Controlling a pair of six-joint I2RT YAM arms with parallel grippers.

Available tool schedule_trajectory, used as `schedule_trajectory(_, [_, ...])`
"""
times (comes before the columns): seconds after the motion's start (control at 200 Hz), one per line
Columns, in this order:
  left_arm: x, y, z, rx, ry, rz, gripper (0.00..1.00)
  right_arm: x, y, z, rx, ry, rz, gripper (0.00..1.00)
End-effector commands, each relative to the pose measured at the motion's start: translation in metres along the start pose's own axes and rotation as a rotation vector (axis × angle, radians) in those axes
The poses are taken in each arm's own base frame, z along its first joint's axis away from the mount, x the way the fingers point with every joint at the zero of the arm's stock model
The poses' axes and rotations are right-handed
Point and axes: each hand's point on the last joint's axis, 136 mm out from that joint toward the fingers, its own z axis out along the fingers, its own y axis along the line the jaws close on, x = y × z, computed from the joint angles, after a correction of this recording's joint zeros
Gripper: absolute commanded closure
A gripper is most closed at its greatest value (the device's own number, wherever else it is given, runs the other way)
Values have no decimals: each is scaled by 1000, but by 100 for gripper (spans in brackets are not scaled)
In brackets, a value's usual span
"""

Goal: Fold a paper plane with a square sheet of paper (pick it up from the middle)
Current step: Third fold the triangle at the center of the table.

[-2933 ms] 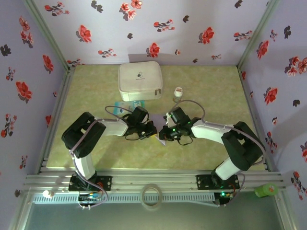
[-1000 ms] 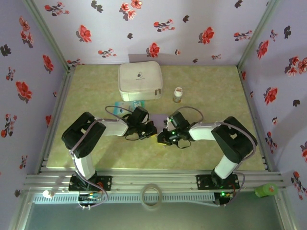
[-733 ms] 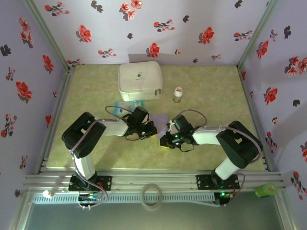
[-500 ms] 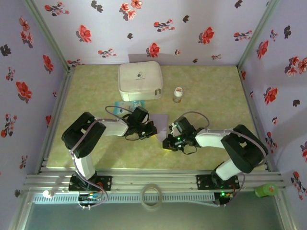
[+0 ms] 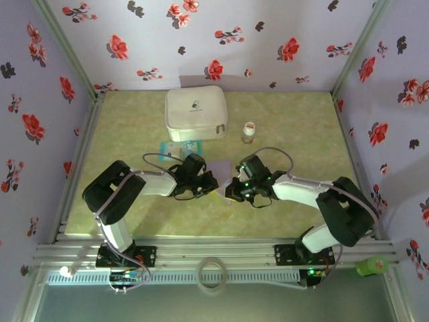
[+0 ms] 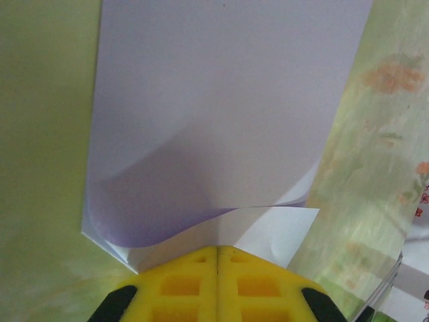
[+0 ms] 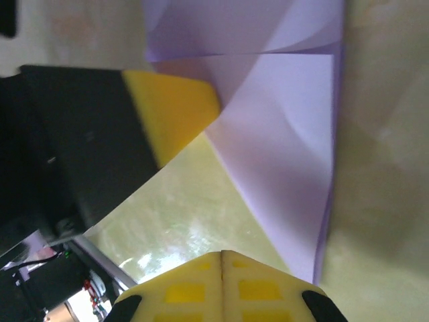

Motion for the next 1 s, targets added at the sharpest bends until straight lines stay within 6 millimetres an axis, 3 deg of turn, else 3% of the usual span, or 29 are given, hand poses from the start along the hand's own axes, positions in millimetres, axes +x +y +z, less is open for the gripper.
schedule_trajectory(0.0, [9, 41, 0, -140, -6, -54, 100, -14, 4, 6, 6, -29, 18, 100])
schedule_trajectory(0.28, [9, 37, 0, -139, 2, -30, 100, -22, 7, 22, -33, -17, 46, 100])
schedule_trajectory(0.445, [8, 35, -1, -141, 0, -17, 100, -14, -17, 28, 23, -4, 80, 100])
schedule_trajectory(0.63, [-1, 10, -12, -115, -12, 71, 100, 7, -52, 33, 75, 20, 124, 100])
schedule_trajectory(0.805, [-5, -14, -24, -50, -30, 120, 98, 10, -57, 32, 89, 30, 113, 100])
schedule_trajectory(0.995, [10, -25, -25, 15, 6, 121, 100, 8, -54, 32, 90, 30, 105, 100])
